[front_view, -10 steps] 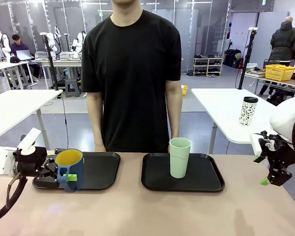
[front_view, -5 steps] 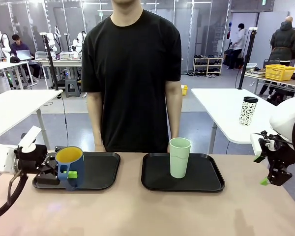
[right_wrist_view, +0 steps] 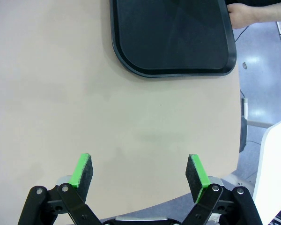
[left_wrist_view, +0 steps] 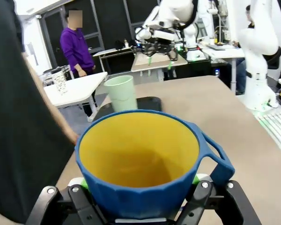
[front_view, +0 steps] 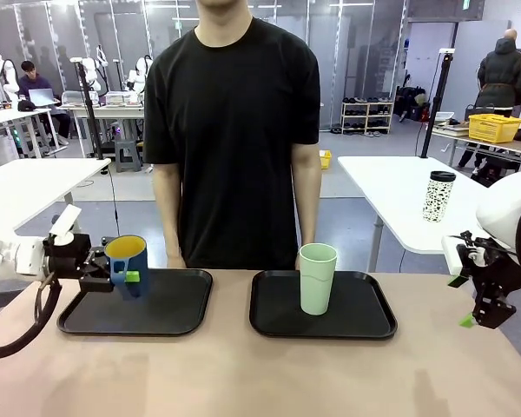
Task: Sort and store the cups by type.
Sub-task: Pick up the Handle plastic cup and place it into the empty Flat Tray.
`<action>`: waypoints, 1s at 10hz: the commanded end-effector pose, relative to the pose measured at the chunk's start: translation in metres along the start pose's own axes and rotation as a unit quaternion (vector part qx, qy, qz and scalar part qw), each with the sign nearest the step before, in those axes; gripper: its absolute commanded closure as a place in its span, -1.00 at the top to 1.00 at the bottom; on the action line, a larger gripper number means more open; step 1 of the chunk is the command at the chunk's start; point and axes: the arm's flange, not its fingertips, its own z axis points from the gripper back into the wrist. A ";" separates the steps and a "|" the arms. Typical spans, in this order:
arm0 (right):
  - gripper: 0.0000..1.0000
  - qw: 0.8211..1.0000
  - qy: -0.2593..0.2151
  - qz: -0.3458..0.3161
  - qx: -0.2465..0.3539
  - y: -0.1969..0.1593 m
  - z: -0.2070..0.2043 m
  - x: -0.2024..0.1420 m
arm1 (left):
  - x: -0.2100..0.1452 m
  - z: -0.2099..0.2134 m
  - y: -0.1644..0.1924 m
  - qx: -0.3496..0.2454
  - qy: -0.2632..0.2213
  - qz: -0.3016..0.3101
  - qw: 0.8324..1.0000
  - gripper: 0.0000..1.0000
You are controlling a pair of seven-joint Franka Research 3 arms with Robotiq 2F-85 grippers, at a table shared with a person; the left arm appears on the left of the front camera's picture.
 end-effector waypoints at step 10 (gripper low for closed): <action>1.00 1.000 0.004 0.000 -0.003 0.001 0.001 -0.001 | -0.062 0.026 0.052 0.000 -0.028 0.023 0.999 0.50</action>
